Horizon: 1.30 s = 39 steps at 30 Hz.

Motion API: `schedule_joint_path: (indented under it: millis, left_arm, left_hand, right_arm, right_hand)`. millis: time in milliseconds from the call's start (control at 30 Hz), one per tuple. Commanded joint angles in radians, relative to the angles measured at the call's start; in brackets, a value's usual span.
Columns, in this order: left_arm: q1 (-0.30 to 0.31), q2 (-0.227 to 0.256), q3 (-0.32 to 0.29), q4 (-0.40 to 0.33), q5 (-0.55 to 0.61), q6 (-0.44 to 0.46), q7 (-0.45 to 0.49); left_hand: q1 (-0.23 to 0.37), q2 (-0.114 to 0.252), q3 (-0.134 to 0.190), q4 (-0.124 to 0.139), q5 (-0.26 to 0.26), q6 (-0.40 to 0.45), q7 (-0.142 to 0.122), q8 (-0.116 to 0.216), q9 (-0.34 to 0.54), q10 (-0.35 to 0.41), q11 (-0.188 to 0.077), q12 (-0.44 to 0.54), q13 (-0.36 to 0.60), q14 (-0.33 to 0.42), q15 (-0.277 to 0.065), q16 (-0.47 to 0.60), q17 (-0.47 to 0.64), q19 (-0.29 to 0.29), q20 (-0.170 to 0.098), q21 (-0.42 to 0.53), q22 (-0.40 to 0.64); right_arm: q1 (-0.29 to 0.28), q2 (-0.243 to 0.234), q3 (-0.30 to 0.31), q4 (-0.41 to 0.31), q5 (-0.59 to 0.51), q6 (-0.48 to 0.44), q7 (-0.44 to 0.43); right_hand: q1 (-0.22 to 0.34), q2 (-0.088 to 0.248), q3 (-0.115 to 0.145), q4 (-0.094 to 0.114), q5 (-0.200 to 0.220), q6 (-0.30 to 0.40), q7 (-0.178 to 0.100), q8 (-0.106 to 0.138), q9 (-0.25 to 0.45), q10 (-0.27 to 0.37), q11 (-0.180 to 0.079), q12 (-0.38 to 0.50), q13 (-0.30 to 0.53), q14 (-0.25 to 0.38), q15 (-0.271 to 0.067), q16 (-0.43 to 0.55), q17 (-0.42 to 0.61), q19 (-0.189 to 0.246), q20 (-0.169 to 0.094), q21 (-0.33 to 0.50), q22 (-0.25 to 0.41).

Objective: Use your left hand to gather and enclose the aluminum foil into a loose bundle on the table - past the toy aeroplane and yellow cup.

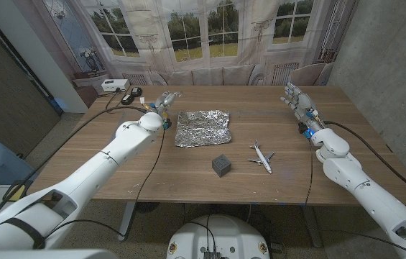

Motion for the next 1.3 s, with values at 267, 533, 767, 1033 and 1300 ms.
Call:
schedule_joint_path:
  millis: [267, 533, 767, 1033, 1300]
  left_arm:
    - [-0.094, -0.031, 0.054, 0.006, -0.004, 0.254, -0.01]
    - [-0.152, -0.057, 0.08, 0.049, -0.026, 0.349, -0.037]
    - [-0.24, -0.084, 0.108, 0.077, -0.052, 0.518, -0.062]
    - [-0.313, -0.118, 0.128, 0.103, -0.066, 0.646, -0.061]
    - [-0.33, -0.174, 0.091, 0.147, -0.092, 0.713, -0.022]
  left_hand:
    - [0.063, 0.007, 0.011, -0.004, 0.005, 0.022, 0.009, 0.005, 0.006, 0.037, 0.007, 0.012, 0.005, 0.054, -0.003, 0.013, 0.004, 0.045, 0.003, 0.019, 0.003]
    - [0.095, -0.001, 0.007, 0.0, 0.002, 0.034, 0.024, 0.0, 0.007, 0.064, 0.013, 0.018, 0.008, 0.108, -0.011, 0.02, 0.004, 0.094, 0.005, 0.032, 0.003]
    - [0.105, -0.009, -0.003, 0.006, 0.0, 0.049, 0.043, -0.003, 0.008, 0.083, 0.03, 0.021, 0.01, 0.143, 0.002, 0.023, 0.003, 0.133, 0.005, 0.042, 0.002]
    - [0.136, -0.002, -0.005, 0.005, 0.0, 0.068, 0.073, -0.004, 0.009, 0.112, 0.046, 0.026, 0.013, 0.19, 0.0, 0.028, 0.003, 0.187, 0.004, 0.057, 0.001]
    - [0.15, -0.008, -0.022, 0.012, -0.004, 0.088, 0.108, -0.009, 0.009, 0.154, 0.079, 0.034, 0.014, 0.245, 0.01, 0.032, 0.002, 0.257, 0.006, 0.076, 0.0]
  right_arm:
    - [-0.011, -0.007, 0.018, 0.005, 0.018, 0.027, 0.023]
    - [-0.018, -0.01, 0.023, 0.0, 0.021, 0.032, 0.025]
    - [-0.011, 0.002, 0.025, 0.033, 0.031, 0.052, 0.048]
    - [-0.005, 0.016, 0.032, 0.077, 0.053, 0.073, 0.081]
    - [-0.011, 0.016, 0.044, 0.093, 0.071, 0.084, 0.1]
  right_hand:
    - [0.002, -0.005, -0.001, 0.003, 0.005, 0.014, -0.001, 0.01, 0.005, 0.013, 0.006, 0.008, -0.001, 0.006, 0.005, 0.005, 0.001, 0.013, 0.001, 0.004, 0.005]
    - [0.002, -0.005, -0.002, 0.004, 0.005, 0.019, -0.002, 0.011, 0.005, 0.015, 0.006, 0.008, -0.001, 0.008, 0.006, 0.005, 0.0, 0.014, 0.003, 0.003, 0.005]
    - [0.002, -0.005, -0.002, 0.004, 0.005, 0.021, -0.003, 0.011, 0.005, 0.015, 0.005, 0.008, -0.001, 0.008, 0.005, 0.005, 0.0, 0.014, 0.003, 0.003, 0.005]
    - [0.002, -0.005, -0.002, 0.004, 0.005, 0.023, -0.003, 0.011, 0.005, 0.017, 0.011, 0.008, -0.002, 0.009, 0.007, 0.005, 0.0, 0.015, 0.003, 0.002, 0.005]
    - [0.001, -0.005, -0.004, 0.005, 0.005, 0.028, -0.007, 0.013, 0.005, 0.023, 0.014, 0.01, -0.002, 0.013, 0.008, 0.007, 0.0, 0.015, 0.003, 0.002, 0.005]
